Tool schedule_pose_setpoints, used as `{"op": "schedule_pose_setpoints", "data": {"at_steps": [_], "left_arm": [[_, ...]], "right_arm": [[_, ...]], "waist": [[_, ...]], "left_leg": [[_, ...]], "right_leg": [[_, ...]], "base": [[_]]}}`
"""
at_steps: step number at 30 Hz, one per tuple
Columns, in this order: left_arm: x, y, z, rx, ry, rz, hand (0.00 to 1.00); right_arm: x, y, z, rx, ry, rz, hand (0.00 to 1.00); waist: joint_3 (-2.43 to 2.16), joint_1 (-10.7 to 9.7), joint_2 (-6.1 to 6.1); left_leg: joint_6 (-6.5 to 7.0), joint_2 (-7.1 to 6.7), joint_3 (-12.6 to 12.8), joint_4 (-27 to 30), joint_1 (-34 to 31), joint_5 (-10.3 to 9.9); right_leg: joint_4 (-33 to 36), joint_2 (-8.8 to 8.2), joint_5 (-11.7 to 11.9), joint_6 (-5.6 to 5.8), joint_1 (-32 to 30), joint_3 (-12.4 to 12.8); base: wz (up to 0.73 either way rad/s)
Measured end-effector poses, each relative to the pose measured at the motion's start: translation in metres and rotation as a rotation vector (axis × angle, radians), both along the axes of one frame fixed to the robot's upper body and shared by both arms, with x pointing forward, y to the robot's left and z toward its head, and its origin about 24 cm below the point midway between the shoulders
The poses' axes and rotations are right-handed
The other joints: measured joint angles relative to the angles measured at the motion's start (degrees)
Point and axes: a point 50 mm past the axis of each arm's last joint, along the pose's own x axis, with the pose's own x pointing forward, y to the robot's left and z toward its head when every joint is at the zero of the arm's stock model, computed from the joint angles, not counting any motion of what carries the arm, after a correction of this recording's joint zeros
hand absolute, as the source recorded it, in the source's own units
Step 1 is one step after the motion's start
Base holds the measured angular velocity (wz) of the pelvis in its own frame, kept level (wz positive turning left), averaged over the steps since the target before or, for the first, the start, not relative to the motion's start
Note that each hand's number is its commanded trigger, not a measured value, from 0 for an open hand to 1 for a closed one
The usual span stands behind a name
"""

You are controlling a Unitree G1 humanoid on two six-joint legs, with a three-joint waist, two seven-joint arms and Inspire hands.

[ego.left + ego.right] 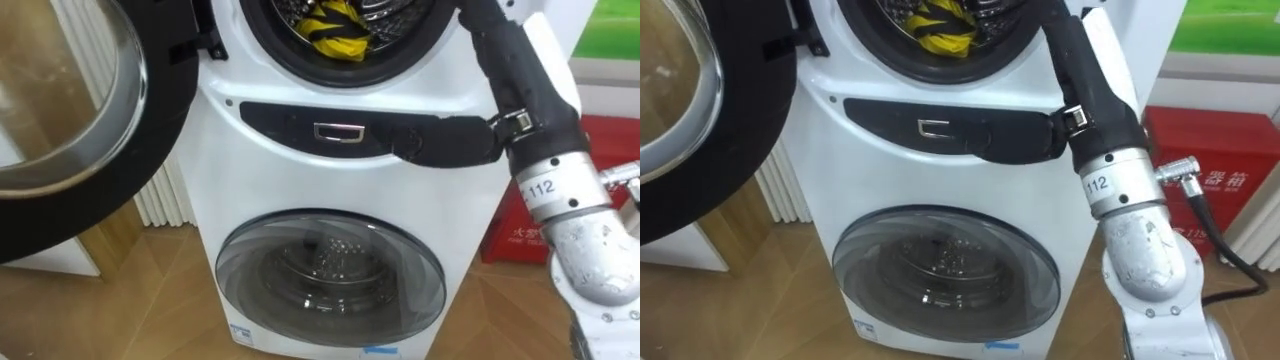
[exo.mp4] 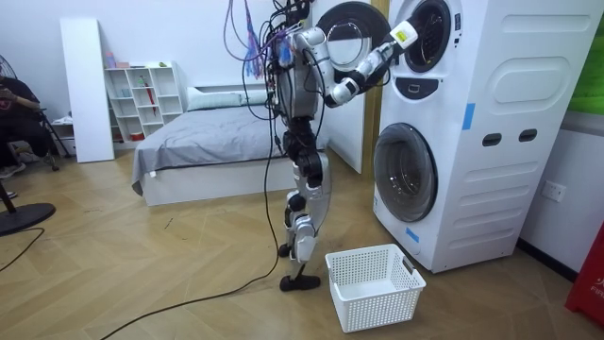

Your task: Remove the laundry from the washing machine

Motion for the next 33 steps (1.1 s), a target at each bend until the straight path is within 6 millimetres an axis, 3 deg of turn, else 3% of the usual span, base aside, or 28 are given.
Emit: {"op": "schedule_pose_setpoints", "data": {"at_steps": [16,24,33], "left_arm": [[0.014,0.001,0.003,-0.022,-0.031,-0.016,0.00],[0.023,0.004,0.008,-0.007,-0.069,-0.029,0.00],[0.022,0.004,0.007,-0.007,-0.070,0.002,0.00]], "right_arm": [[0.007,0.007,-0.012,0.050,0.106,0.113,0.00],[0.023,0.004,-0.019,0.050,0.161,0.087,0.00],[0.027,0.009,-0.019,0.012,0.173,0.065,0.00]], "waist": [[0.10,1.4,-0.51],[0.92,1.9,-2.02],[0.72,2.2,-1.97]], "left_leg": [[0.01,-0.12,-0.3,-0.1,-0.5,0.0],[0.00,-0.04,-0.4,-0.6,-0.4,0.0],[0.28,-0.18,-1.3,-0.1,-1.3,-0.2]], "right_leg": [[0.2,0.08,0.1,0.14,-0.7,1.0],[0.2,0.13,0.2,0.18,-0.8,0.8],[0.1,0.08,0.3,0.44,-1.0,-0.7]], "base": [[-0.03],[0.00],[0.07]]}}
